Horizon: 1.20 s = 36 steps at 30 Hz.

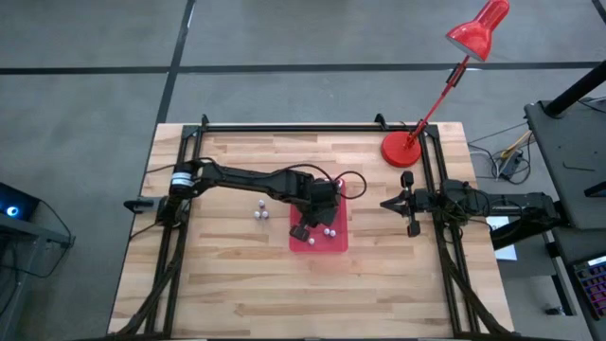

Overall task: Pick & Place food coloring
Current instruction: Put the small food coloring bottle into the red bin

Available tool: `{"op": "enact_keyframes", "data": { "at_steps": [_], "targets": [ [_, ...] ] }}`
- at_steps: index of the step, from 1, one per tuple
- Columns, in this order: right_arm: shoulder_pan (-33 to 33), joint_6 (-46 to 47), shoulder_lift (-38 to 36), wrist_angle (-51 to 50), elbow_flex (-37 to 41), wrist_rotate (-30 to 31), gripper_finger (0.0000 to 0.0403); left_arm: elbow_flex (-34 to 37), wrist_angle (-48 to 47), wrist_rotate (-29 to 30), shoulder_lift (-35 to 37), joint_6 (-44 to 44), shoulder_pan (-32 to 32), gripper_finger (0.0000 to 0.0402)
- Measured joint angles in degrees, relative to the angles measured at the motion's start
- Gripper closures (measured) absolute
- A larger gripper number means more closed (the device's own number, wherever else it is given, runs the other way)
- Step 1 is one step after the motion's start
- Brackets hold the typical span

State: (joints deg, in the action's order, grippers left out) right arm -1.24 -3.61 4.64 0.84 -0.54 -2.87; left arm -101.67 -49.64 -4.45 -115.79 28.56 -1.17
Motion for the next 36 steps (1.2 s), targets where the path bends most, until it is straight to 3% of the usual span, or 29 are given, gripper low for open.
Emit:
{"op": "enact_keyframes", "data": {
  "at_steps": [23, 36],
  "targets": [
    [0.0, 0.0, 0.0, 0.0, 0.0, 0.0, 0.0394, 3.6, 4.7, 0.0, -0.1, -3.7, 4.5, 0.0367],
    [0.0, 0.0, 0.0, 0.0, 0.0, 0.0, 0.0394, 0.0, 2.5, 0.0, -4.8, -4.6, 5.3, 0.0367]
  ]
}}
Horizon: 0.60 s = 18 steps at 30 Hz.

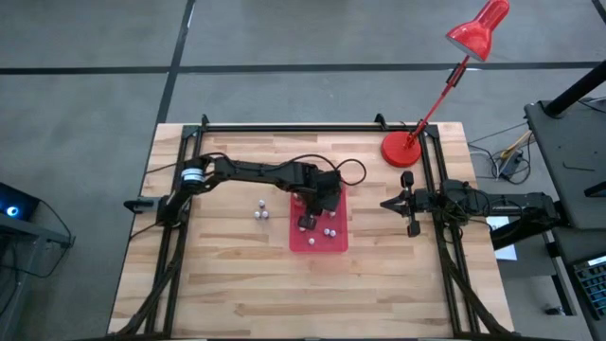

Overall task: Pick & Place food coloring
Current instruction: Put the small food coloring bottle into the red bin

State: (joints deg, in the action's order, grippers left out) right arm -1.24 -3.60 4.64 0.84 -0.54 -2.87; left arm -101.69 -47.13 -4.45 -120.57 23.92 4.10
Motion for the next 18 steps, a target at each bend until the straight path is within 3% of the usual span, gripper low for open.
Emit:
{"op": "enact_keyframes", "data": {
  "at_steps": [18],
  "targets": [
    [0.0, 0.0, 0.0, 0.0, 0.0, 0.0, 0.0394, -0.1, 1.8, -0.5, -1.9, 1.2, 0.0, 0.0367]
  ]
}}
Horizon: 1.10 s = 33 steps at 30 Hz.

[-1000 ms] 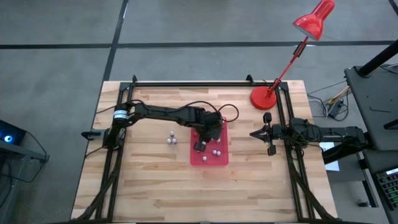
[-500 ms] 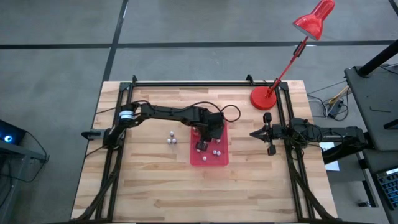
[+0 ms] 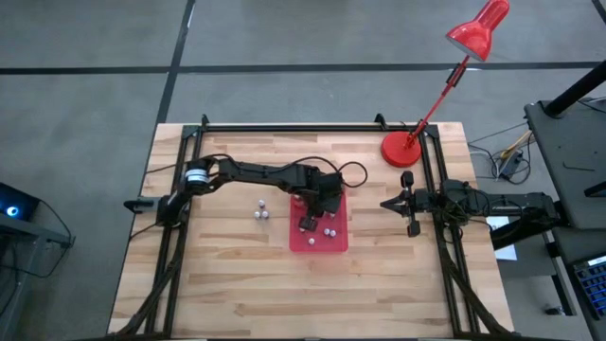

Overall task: Pick & Place food coloring
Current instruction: Put the small food coloring bottle into the red bin

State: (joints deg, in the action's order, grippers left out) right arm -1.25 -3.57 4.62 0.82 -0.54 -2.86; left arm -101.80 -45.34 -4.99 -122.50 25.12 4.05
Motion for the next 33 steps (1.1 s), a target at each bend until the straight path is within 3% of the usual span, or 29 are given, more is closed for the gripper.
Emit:
{"op": "enact_keyframes", "data": {
  "at_steps": [33],
  "targets": [
    [0.0, 0.0, 0.0, 0.0, 0.0, 0.0, 0.0394, 0.5, -0.2, -4.7, 0.0, 0.7, -0.3, 0.0367]
  ]
}}
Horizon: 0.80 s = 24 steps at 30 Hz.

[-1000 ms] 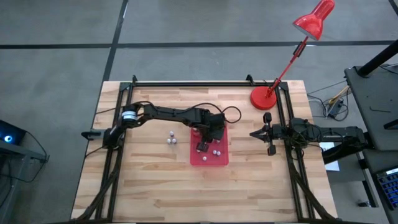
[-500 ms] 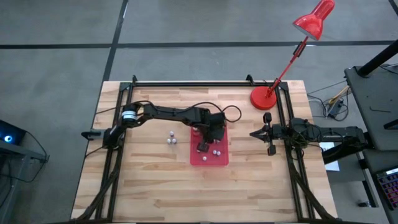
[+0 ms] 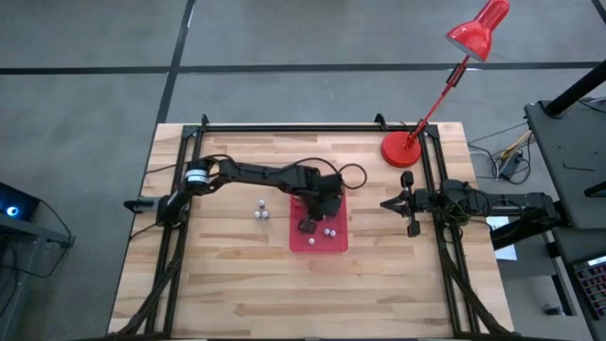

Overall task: Pick & Place food coloring
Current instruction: Put the small food coloring bottle into the red bin

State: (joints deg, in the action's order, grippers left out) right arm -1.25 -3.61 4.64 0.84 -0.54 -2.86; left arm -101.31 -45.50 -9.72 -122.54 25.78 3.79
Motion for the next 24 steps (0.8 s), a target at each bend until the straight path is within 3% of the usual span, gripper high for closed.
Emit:
{"op": "enact_keyframes", "data": {
  "at_steps": [6, 11, 24],
  "targets": [
    [0.0, 0.1, 0.0, 0.0, 0.0, 0.0, 0.0394, 0.2, 0.0, 0.3, 0.0, 0.0, -0.1, 0.0367],
    [0.0, 0.1, 0.0, 0.0, 0.0, 0.0, 0.0394, 0.1, 0.0, 5.3, 0.0, 0.1, 0.0, 0.0367],
    [0.0, 0.1, 0.0, 0.0, 0.0, 0.0, 0.0394, -1.7, 0.0, 7.5, 0.0, 0.2, 0.2, 0.0367]
  ]
}}
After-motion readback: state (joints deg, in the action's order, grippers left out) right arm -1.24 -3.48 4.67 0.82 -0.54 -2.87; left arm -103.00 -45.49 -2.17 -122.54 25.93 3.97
